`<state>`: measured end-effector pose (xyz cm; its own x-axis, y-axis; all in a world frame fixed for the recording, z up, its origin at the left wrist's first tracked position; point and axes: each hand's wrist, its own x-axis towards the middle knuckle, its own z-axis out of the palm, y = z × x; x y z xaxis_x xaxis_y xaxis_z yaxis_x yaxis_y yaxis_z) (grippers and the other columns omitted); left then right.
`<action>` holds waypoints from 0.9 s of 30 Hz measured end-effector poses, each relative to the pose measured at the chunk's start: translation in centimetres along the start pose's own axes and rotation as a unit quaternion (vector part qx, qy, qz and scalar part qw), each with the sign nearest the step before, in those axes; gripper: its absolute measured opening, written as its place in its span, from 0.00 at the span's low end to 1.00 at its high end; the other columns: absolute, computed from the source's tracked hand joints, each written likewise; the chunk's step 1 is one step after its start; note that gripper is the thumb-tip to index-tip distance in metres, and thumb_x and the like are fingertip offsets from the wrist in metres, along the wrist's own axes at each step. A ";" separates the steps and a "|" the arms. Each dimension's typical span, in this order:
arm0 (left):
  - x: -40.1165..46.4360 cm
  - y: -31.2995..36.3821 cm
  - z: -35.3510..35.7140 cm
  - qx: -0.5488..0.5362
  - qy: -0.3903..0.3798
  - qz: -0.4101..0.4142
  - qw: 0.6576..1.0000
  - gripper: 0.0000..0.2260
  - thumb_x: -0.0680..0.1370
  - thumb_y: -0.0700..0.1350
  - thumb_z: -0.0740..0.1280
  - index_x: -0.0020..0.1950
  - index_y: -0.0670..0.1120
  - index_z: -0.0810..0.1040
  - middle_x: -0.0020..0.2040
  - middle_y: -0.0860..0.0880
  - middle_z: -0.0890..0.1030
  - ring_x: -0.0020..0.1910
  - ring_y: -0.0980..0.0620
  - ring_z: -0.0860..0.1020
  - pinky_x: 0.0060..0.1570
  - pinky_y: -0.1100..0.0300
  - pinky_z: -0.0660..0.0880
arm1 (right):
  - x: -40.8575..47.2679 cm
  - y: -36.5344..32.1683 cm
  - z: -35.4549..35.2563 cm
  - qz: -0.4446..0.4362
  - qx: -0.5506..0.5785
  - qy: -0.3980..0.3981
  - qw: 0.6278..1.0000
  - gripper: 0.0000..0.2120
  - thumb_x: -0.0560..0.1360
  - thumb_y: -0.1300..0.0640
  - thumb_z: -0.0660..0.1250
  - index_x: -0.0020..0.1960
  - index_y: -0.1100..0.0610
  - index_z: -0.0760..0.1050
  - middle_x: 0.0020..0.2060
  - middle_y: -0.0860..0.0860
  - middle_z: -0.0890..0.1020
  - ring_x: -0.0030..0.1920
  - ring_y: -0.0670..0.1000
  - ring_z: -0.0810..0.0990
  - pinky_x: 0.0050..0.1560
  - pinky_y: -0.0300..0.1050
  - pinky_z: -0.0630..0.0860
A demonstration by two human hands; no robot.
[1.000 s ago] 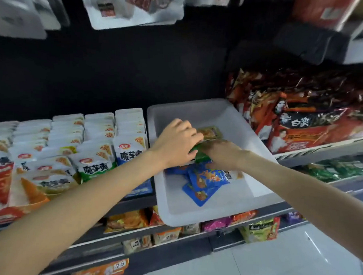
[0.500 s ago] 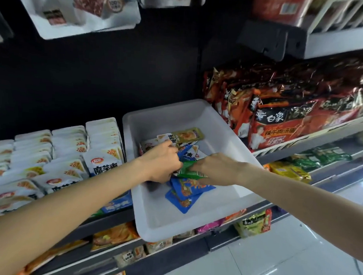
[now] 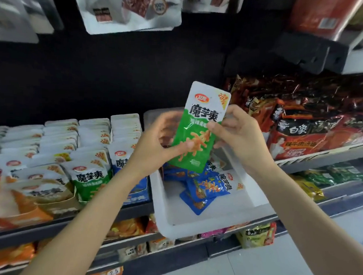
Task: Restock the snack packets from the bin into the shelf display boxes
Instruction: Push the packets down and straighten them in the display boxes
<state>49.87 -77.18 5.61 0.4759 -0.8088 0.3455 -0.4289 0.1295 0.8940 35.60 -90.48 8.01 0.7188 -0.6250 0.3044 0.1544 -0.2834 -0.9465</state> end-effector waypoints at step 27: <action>-17.6 -9.3 -10.6 0.451 0.181 0.175 0.856 0.13 0.74 0.38 0.69 0.58 0.46 0.77 0.55 0.47 0.80 0.54 0.47 0.77 0.56 0.54 0.73 | 0.2 0.2 16.8 -0.267 -0.400 -0.200 0.854 0.16 0.71 0.58 0.72 0.34 0.56 0.65 0.23 0.52 0.72 0.26 0.57 0.70 0.31 0.45 0.68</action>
<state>53.61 -58.01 -5.74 0.3338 -0.5584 0.7594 -0.9347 -0.3005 0.1899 47.16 -78.43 6.12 0.8894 0.0011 0.4571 0.1345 -0.9564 -0.2594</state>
